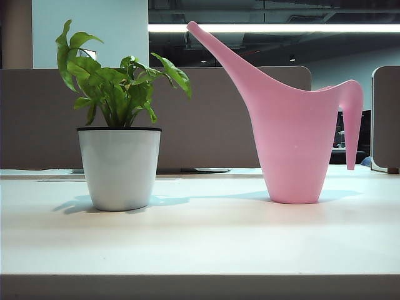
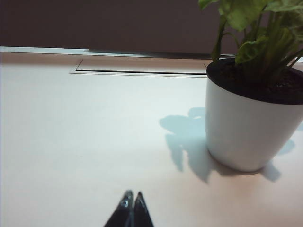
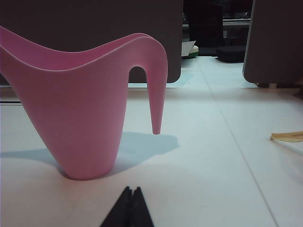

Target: Pick up the watering can from the table, water the potted plant, and put the can back.

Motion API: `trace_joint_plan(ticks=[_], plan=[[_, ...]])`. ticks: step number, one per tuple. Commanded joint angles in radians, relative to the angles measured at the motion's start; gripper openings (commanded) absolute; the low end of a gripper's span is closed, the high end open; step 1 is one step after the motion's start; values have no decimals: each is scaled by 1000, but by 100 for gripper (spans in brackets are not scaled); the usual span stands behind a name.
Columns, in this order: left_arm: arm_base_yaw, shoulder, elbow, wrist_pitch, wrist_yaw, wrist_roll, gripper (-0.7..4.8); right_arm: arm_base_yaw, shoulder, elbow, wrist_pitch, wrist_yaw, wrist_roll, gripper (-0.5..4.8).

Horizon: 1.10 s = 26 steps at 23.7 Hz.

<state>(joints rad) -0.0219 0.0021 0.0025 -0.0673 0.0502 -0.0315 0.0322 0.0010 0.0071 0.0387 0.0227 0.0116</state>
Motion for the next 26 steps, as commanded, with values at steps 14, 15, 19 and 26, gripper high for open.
trace_joint_plan(ticks=[14,15,19,26], plan=[[1,1,4,9,6,-3,-5,2,-2,8,51,65,119,-5],[1,1,4,9,6,-3,-5,3,-1,23,46,100,153,-5],[1,1,4,9,6,-3,-5,3,85,158,-13,156,139,-5],[1,1,4,8,6,-3,-5,1,510,433,-10,105,-12,-5]])
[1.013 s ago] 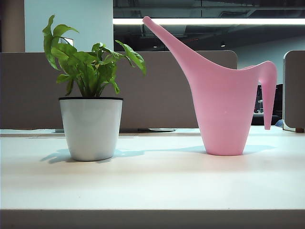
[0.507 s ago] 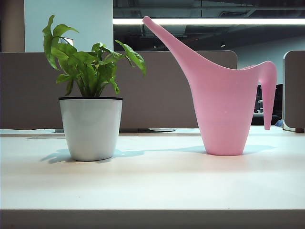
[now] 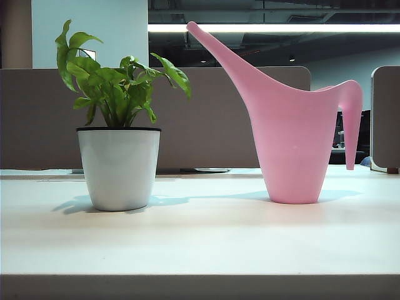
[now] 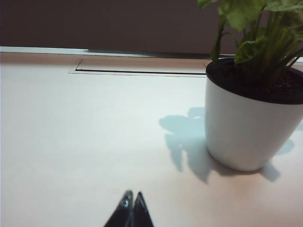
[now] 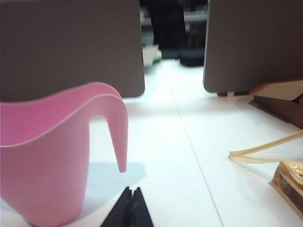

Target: Pick up the watering can from the table, water the potted plant, and put the can back.

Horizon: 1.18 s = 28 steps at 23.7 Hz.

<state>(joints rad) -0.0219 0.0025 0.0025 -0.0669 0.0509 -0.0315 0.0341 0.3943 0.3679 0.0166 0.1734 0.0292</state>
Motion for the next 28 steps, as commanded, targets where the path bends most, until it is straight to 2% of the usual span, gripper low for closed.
trace_joint_plan(ticks=[1,5,7,11,15,17,18,28], plan=[[1,0,4,8,6,-3,-5,-2,184,103,20,-73,-30,-5],[1,0,4,6,6,-3,-5,-2,398,183,131,-174,-30,-5],[1,1,4,3,6,-3,-5,-5,536,216,242,-200,-31,9],[1,0,4,0,6,-3,-5,-13,718,248,378,-188,-32,123],[1,0,4,-1,6,-3,-5,-27,855,257,457,-181,-44,205],[1,0,4,-2,6,-3,-5,-30,904,257,475,-172,-72,269],[1,0,4,-3,6,-3,-5,-32,957,257,495,-172,-105,322],[1,0,4,-7,5,-3,-5,-56,1210,257,769,-196,-109,329]])
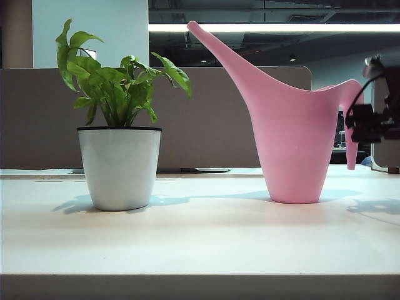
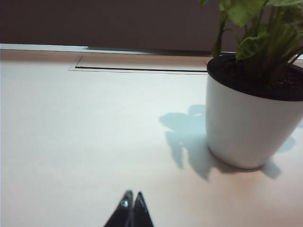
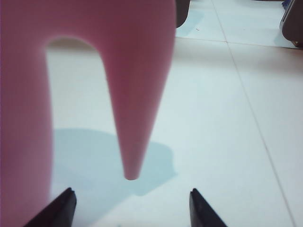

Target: Pick up the watering can from the table, water the potted plant, and put the can back.

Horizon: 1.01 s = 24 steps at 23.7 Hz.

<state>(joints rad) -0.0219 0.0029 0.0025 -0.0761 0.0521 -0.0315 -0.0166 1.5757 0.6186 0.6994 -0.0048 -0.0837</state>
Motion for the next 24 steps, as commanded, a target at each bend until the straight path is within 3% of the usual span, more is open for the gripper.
trace_joint_plan(ticks=[1,9,12,15,19,22,24], plan=[[1,0,4,2,5,-3,-5,-9,42,7,101,-29,4,329],[1,0,4,3,4,-3,-5,-54,170,25,265,-133,63,329],[1,0,4,2,5,-3,-5,-65,200,56,270,-150,71,339],[1,0,4,2,4,-3,-5,-77,219,95,270,-237,113,339],[1,0,4,2,5,-3,-5,-77,253,169,262,-241,114,339],[1,0,4,2,5,-3,-5,-77,279,234,221,-242,114,391],[1,0,4,1,4,-3,-5,-77,291,268,198,-241,114,391]])
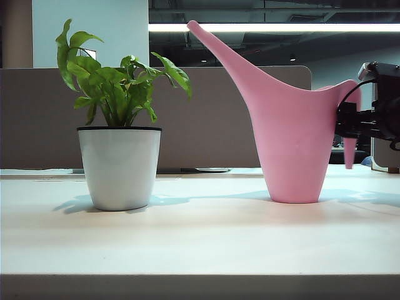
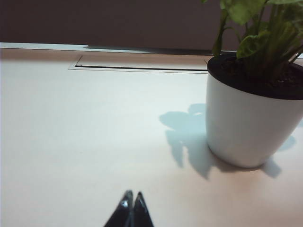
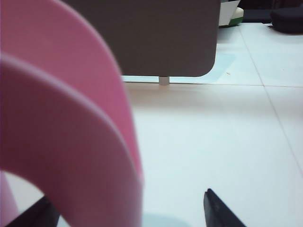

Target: Pick up the watering can from the table, water the potted plant, and put the can back.

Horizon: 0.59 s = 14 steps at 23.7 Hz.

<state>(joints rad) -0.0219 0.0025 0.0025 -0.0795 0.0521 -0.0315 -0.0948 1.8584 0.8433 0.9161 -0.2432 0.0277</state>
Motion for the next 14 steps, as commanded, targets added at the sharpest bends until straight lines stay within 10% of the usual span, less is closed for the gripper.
trace_joint_plan(ticks=[1,14], plan=[[2,0,4,5,5,-3,-5,1,10,50,-23,-2,2,389],[2,0,4,-21,5,-3,-5,-14,14,60,-30,-51,-63,197]])
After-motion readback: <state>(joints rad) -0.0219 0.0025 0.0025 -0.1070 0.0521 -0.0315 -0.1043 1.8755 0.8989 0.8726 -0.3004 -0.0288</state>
